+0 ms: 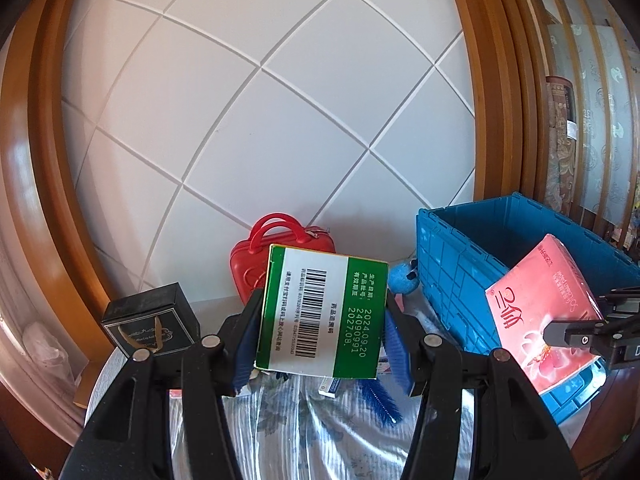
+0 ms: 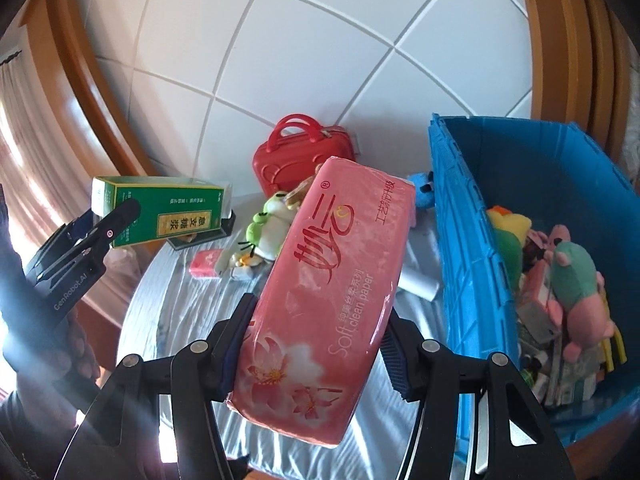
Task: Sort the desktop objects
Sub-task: 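Lift the green box and pink tissue pack and carry both over the blue crate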
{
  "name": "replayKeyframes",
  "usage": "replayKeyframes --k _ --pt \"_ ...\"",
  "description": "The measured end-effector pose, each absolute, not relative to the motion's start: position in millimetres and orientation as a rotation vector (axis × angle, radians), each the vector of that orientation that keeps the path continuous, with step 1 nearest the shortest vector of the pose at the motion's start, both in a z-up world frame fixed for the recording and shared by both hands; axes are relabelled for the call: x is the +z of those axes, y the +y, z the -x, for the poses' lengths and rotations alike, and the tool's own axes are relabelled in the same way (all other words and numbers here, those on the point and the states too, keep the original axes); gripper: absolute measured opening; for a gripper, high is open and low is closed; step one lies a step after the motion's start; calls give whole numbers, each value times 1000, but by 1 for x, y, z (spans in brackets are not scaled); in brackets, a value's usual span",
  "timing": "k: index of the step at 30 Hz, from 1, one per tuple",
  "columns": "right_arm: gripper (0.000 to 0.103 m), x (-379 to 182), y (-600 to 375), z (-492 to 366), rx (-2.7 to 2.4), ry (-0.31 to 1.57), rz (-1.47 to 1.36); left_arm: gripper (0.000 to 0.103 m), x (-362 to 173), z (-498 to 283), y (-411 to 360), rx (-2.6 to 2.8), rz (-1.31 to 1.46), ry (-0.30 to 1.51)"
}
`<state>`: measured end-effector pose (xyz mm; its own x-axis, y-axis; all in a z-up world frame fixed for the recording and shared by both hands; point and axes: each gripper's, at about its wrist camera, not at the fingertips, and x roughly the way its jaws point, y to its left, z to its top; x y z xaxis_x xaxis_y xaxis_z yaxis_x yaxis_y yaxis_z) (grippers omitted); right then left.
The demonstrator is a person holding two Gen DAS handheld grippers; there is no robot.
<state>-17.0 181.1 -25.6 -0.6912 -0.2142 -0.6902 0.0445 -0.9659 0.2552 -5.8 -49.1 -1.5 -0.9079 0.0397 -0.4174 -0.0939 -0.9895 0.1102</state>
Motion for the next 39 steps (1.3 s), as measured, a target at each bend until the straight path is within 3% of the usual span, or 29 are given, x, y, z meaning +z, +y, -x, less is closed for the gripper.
replayKeyframes --k 39 --pt "57 22 415 -68 -3107 -550 -1068 54 34 66 208 2596 506 275"
